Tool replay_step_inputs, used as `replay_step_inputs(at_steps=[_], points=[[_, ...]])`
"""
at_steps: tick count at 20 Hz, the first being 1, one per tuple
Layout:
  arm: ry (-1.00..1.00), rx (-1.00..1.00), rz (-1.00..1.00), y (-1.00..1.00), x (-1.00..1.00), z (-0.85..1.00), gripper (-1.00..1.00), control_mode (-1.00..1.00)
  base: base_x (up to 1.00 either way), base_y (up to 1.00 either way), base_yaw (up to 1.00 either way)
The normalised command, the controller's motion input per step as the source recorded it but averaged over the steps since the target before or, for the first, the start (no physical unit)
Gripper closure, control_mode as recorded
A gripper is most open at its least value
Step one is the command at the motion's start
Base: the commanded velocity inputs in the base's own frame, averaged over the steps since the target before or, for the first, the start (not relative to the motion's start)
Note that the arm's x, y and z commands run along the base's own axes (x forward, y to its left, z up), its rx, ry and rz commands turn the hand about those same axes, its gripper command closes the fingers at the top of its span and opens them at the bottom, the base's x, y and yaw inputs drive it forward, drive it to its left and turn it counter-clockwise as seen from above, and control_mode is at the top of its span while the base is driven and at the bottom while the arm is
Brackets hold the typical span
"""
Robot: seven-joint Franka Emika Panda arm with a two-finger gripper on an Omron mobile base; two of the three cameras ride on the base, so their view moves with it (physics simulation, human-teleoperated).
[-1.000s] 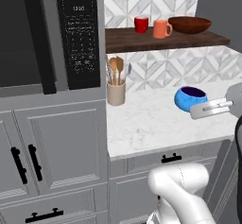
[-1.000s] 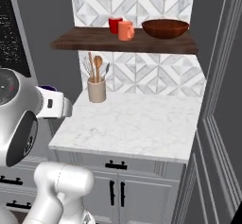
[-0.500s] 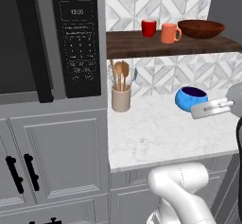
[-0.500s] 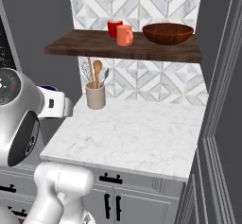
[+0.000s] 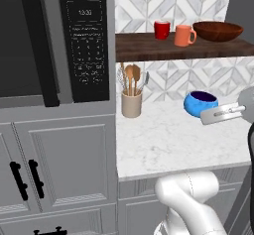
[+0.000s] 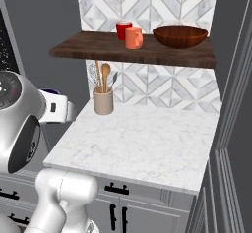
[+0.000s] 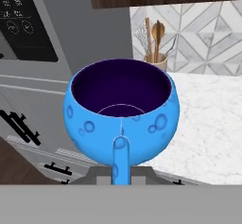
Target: Gather all objects into one cabinet and sort the glasses and bowls to opposite sides.
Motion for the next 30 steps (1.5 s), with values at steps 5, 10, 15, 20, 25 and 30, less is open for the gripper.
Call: replay_step_inputs(at_steps=[5, 10, 15, 20, 25, 30], points=[[0.00, 0.00, 0.00, 0.00, 0.00, 0.00, 1.00, 1.00, 0.00, 0.00, 0.00], [-0.03, 0.01, 0.00, 0.00, 0.02, 0.15, 1.00, -1.00, 0.00, 0.00, 0.00], [-0.15, 0.02, 0.05, 0.01, 0.10, 0.89, 1.00, -1.00, 0.00, 0.00, 0.00], [-0.04, 0.00, 0.03, 0.10, 0.31, 0.95, 1.00, -1.00, 0.00, 0.00, 0.00], [0.00, 0.00, 0.05, 0.00, 0.77, 0.56, 1.00, -1.00, 0.00, 0.00, 0.00], [0.07, 0.00, 0.09, -0.01, 1.00, 0.08, 1.00, -1.00, 0.00, 0.00, 0.00]])
